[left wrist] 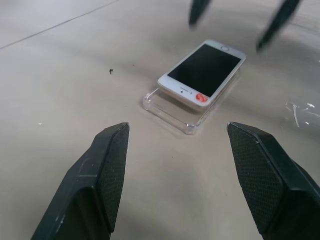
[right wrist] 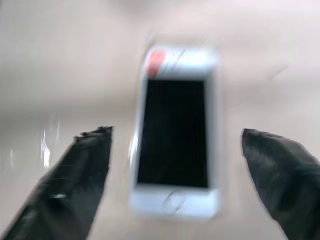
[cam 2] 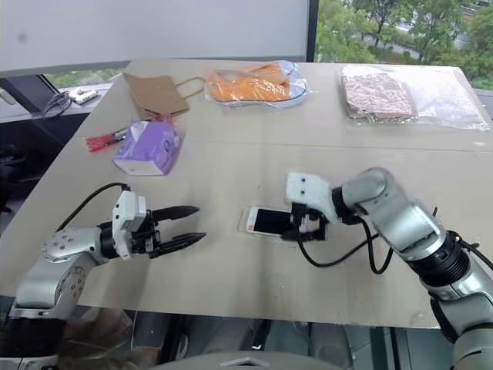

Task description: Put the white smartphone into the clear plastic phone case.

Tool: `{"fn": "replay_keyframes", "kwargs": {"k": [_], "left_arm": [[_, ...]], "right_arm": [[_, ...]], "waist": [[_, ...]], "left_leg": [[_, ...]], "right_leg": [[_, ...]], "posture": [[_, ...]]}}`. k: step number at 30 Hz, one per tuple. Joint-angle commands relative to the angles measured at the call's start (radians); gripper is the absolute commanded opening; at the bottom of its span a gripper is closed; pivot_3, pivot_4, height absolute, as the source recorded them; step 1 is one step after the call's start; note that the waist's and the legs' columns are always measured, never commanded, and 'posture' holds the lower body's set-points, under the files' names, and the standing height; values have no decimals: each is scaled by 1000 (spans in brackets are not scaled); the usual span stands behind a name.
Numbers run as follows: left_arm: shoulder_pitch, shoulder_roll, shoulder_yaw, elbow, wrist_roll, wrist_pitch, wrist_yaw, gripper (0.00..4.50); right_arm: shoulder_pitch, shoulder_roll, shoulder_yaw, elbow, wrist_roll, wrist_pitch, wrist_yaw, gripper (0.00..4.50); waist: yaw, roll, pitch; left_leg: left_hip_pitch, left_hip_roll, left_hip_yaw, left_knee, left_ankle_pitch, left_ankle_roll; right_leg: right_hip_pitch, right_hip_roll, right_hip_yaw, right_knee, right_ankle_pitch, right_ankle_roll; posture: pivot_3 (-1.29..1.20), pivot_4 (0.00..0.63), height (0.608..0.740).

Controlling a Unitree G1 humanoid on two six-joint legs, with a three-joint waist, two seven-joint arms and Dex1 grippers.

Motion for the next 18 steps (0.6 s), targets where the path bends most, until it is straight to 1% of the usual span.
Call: {"fn": "replay_keyframes", "kwargs": {"k": [1,4,6,7,9,12,15,18], "left_arm": [[-28,-9,-20,7,13,-31,-11,3215],[-48,-11,-37,29,23,-47,-24,3215],[-67,-14,-43,48,25,-50,-26,3215],[-77,-15,-46,58,28,-52,-29,3215],[-91,-16,-53,74,33,-57,-33,3215],[-102,-12,-60,85,36,-61,-37,3215],[-105,-11,-60,86,35,-55,-37,3215],[-103,-10,-61,81,33,-50,-35,3215]], "right_arm": [[-3,20,-35,-48,48,28,-42,2612],[11,47,12,-34,36,-28,-72,1190],[12,110,43,6,35,-35,-113,206],[19,139,71,43,20,-62,-131,31],[36,171,131,129,-33,-144,-159,31],[35,201,174,208,-72,-209,-177,31],[33,203,215,245,-101,-215,-174,31],[49,178,276,273,-124,-185,-143,31]], "waist": [[1,0,0],[1,0,0],[-4,0,0],[-7,0,0],[-9,0,0],[-13,0,0],[-20,0,0],[-24,0,0]], "left_leg": [[0,0,0,0,0,0],[0,0,0,0,0,0],[0,0,0,0,0,0],[0,0,0,0,0,0],[0,0,0,0,0,0],[0,-1,0,0,0,0],[0,-1,0,1,0,0],[0,-1,-1,1,0,-1]], "right_leg": [[0,0,0,0,0,0],[0,-1,0,0,0,0],[0,-1,0,0,0,0],[0,-1,0,0,0,0],[0,-1,0,1,0,0],[0,1,0,1,0,0],[0,1,0,1,0,0],[0,1,-1,1,0,0]], "posture": [[0,150,740],[0,150,740],[0,150,740],[0,150,740],[0,150,740],[0,150,740],[0,150,740],[0,150,740]]}}
